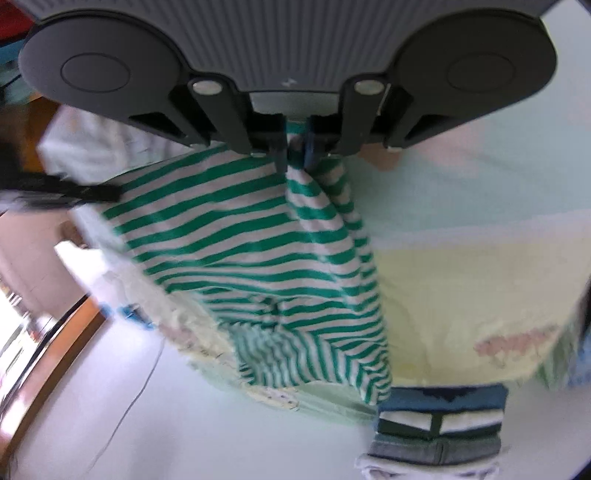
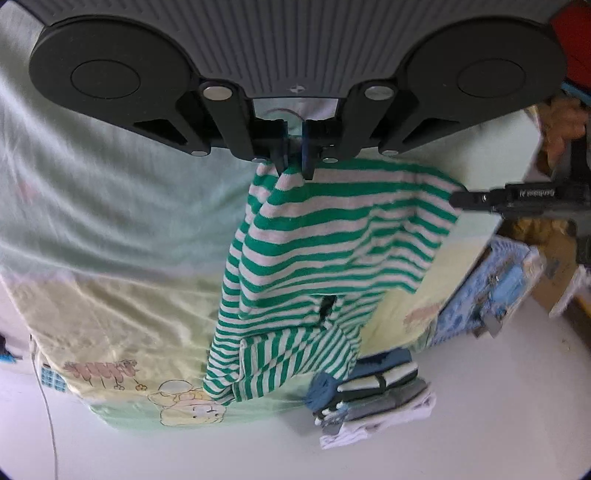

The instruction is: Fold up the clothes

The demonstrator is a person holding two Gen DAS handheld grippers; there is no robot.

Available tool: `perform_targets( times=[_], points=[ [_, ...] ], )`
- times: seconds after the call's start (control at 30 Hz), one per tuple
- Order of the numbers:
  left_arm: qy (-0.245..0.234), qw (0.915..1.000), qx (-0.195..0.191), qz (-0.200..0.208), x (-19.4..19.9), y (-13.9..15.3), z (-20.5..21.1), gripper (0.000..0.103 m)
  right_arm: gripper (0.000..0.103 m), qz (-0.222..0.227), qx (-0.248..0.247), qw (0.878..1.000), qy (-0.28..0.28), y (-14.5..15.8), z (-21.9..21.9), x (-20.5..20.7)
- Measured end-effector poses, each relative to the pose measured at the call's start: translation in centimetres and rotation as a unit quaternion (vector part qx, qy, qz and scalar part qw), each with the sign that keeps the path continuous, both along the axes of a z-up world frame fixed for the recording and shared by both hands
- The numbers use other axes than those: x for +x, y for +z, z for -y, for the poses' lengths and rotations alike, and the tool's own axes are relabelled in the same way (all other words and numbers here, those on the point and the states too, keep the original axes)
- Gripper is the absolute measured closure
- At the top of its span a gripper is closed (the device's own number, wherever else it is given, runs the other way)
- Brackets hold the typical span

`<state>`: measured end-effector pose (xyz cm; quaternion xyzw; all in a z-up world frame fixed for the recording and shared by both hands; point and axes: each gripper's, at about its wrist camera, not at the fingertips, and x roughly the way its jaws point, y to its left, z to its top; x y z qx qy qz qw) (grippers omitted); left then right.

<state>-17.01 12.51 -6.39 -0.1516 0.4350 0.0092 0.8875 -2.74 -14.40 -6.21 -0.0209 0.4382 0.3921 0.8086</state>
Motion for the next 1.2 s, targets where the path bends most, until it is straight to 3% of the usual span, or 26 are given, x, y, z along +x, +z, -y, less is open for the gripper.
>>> perform_targets(
  times=[0.13,0.27,0.37,0.43,0.53,0.63,0.7,0.73,0.77,0.8,0.83,0.93,1.1,1.2],
  points=[
    [0.026,0.9995,-0.009,-0.014,0.0,-0.6,-0.8,0.097,0.086,0.022,-0.005,0.999,-0.027,-1.7,-0.3,1.0],
    [0.033,0.9994,0.008,-0.009,-0.1,-0.1,-0.9,0.089,0.063,0.081,0.024,0.996,-0.041,0.7,0.0,0.9],
    [0.042,0.9984,0.038,0.006,0.0,1.0,-1.2,0.086,0.063,0.126,0.031,0.990,-0.051,2.1,-0.3,1.1],
    [0.049,0.9972,0.048,0.029,0.1,2.3,-1.6,0.061,0.064,0.131,0.028,0.990,-0.043,2.1,-1.2,1.5],
    [0.040,0.9947,0.067,0.067,1.6,3.4,-1.2,0.039,0.064,0.132,0.010,0.990,-0.044,1.0,-3.3,3.1],
    [0.033,0.9912,0.108,0.068,4.5,2.2,-0.9,0.037,0.064,0.101,0.012,0.993,-0.056,-0.3,-4.8,5.7],
    [0.031,0.9945,0.090,0.045,6.7,0.8,-1.7,0.036,0.064,0.084,0.009,0.995,-0.061,-1.1,-5.4,7.1],
    [0.033,0.9959,0.077,0.035,7.3,0.1,-2.2,0.037,0.074,0.080,0.002,0.995,-0.061,-1.4,-5.6,7.3],
    [0.035,0.9970,0.064,0.026,7.9,-0.5,-2.6,0.038,0.096,0.077,-0.006,0.995,-0.060,-1.7,-5.9,7.3],
    [0.038,0.9979,0.051,0.016,8.5,-1.1,-3.0,0.051,0.095,0.078,-0.006,0.995,-0.060,-1.6,-5.8,7.2],
    [0.039,0.9984,0.040,0.011,8.8,-1.5,-3.2,0.076,0.096,0.086,-0.002,0.995,-0.056,-1.3,-5.8,6.9],
    [0.035,0.9980,0.039,0.035,8.3,-0.8,-2.5,0.094,0.096,0.116,0.012,0.992,-0.041,0.0,-5.5,5.9],
    [0.031,0.9936,0.072,0.082,8.4,1.2,-2.0,0.095,0.096,0.141,0.033,0.988,-0.061,0.9,-6.0,7.4],
    [0.052,0.9909,0.097,0.077,9.7,0.7,-3.0,0.095,0.096,0.146,0.026,0.987,-0.068,-0.3,-6.9,8.5]
  ],
)
